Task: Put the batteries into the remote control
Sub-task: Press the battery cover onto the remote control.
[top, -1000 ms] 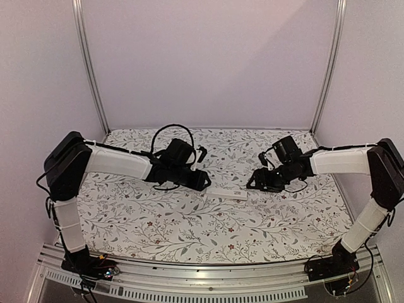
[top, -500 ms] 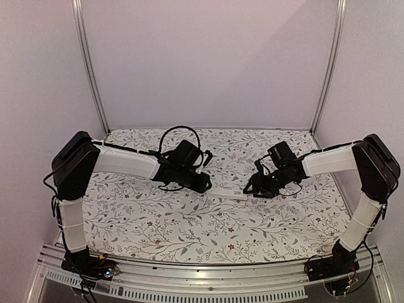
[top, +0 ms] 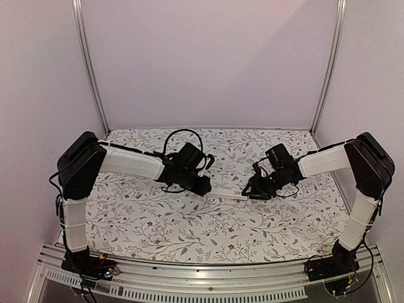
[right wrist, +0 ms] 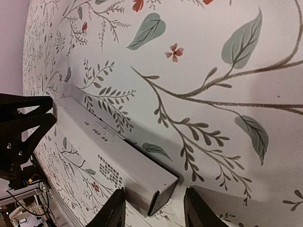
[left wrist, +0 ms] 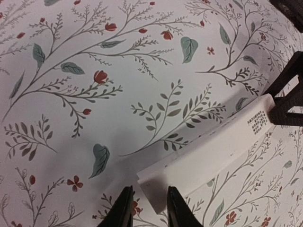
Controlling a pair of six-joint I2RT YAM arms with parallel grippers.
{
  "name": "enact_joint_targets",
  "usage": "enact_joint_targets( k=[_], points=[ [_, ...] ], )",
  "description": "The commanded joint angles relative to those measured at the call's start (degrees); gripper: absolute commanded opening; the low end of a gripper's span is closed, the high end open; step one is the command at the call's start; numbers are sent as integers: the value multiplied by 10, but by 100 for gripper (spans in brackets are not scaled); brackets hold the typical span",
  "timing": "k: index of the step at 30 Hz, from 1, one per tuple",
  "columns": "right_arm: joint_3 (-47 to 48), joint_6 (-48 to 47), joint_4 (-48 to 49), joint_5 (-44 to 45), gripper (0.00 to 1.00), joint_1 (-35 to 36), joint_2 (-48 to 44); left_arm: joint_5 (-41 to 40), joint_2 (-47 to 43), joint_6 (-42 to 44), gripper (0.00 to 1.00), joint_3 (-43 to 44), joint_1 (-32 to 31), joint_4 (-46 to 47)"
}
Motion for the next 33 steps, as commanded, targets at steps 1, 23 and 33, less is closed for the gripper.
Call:
enact_joint_targets(
  k=[1,23,33],
  points=[
    [6,5,11,-8,41,-2,16,-2,13,7,24,14,-12,-18],
    [4,17,42,-39,24,-3,21,37,27,-13,10,11,-30,-23],
    [0,36,81,-76,22,-3,35,80,49,-34,9,26,-54,-9]
  ],
)
